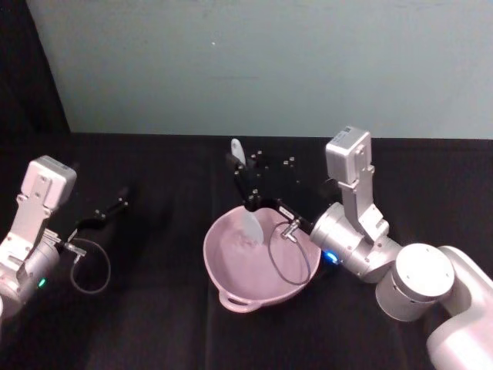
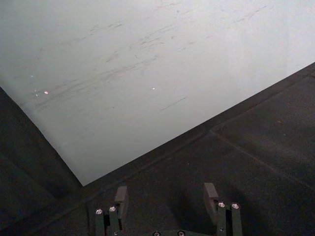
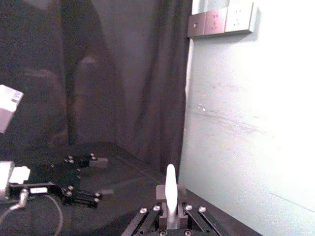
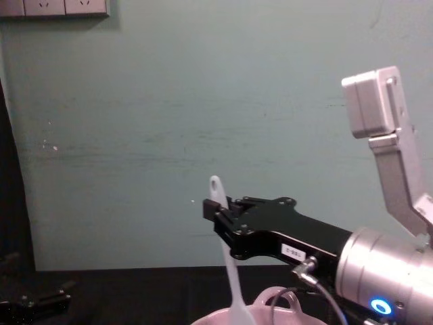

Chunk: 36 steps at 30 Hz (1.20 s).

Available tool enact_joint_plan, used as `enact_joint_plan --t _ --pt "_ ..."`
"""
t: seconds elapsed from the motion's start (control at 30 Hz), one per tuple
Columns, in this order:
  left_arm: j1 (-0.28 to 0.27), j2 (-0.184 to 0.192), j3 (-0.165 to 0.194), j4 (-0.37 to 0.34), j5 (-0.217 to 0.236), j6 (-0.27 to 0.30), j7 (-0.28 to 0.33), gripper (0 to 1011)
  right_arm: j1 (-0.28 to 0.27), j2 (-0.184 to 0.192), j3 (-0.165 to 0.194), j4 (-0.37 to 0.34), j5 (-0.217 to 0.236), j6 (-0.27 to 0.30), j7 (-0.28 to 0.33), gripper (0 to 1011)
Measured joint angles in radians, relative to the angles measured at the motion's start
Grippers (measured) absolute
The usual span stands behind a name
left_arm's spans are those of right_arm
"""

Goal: Use the one hand to pick up the spoon and stir the clear water in the bowl.

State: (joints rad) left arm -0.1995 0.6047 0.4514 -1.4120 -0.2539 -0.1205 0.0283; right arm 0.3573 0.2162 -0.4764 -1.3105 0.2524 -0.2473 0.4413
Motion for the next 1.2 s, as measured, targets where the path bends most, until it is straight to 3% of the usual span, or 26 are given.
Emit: enact_joint_plan --t 0.27,0.4,0.63,0.93,1.2 --pt "0.0 0.0 0.0 0.0 0.0 0.0 0.0 1005 -0.045 0.047 0.03 -0.072 -0.015 0.031 -0.004 116" --pt "0.0 0.0 0.0 0.0 0.0 0.0 0.0 1005 -0.08 0.086 0.034 -0.136 0.007 0.069 0.033 117" --pt "0.0 0.0 0.0 0.0 0.0 0.0 0.0 1005 -0.11 0.116 0.017 -0.195 0.059 0.087 0.096 116" --pt "0.0 0.0 0.0 0.0 0.0 0.0 0.0 1005 -0.082 0.088 -0.024 -0.156 0.118 0.076 0.145 116" --pt "0.0 0.0 0.0 0.0 0.0 0.0 0.0 1005 -0.034 0.041 -0.037 -0.066 0.114 0.03 0.125 117"
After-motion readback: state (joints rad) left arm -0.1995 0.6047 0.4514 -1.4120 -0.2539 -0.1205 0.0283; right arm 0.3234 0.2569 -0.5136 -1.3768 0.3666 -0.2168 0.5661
